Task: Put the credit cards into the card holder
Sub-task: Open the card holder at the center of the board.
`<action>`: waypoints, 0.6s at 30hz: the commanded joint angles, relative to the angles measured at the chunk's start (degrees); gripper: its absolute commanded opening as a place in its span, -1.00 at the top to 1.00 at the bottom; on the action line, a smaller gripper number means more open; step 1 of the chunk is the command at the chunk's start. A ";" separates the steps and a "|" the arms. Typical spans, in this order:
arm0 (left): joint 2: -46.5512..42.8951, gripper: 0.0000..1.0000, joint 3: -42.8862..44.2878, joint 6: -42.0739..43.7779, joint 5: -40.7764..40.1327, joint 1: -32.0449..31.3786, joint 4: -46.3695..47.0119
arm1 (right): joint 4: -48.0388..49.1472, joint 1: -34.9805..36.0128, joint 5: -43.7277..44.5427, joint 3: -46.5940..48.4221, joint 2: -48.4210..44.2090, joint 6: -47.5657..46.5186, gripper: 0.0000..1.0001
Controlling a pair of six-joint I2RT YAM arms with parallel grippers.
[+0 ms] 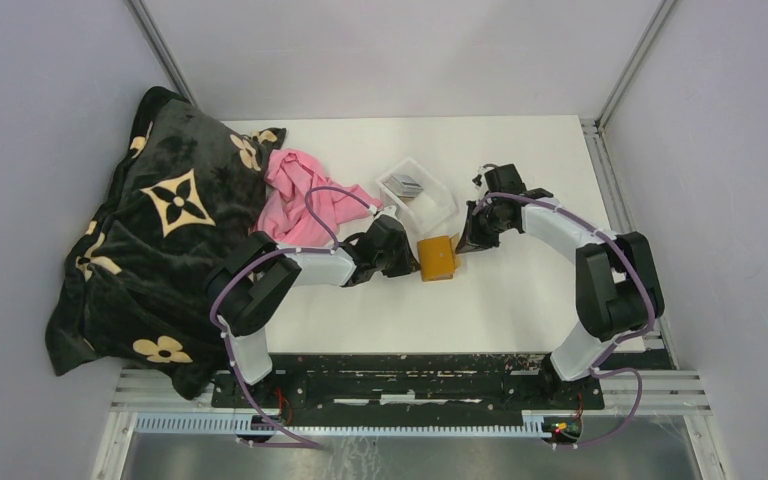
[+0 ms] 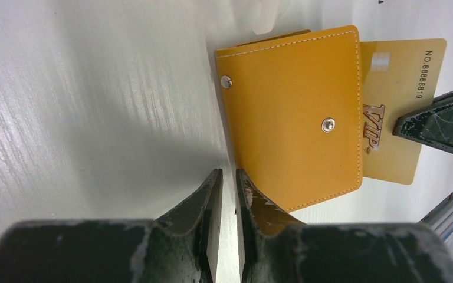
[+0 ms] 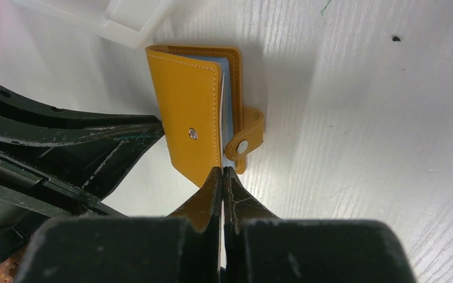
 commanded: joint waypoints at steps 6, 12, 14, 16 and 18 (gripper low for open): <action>3.52 0.56 -3.07 3.43 -1.20 0.15 -10.76 | 2.73 -0.25 -3.10 1.42 -3.49 2.22 0.98; 2.53 0.57 -5.03 2.72 -0.67 0.16 -9.67 | 4.44 0.14 -5.13 1.27 -4.00 4.07 0.98; 2.22 0.57 -5.49 2.70 -0.58 0.15 -9.59 | 4.93 0.56 -5.40 1.36 -4.12 4.53 0.98; 1.94 0.58 -5.85 2.78 -0.54 0.19 -9.61 | 5.30 0.97 -5.54 1.58 -4.05 4.89 0.98; 1.61 0.58 -6.19 2.83 -0.50 0.14 -9.59 | 5.79 1.64 -5.70 1.82 -4.01 5.40 0.98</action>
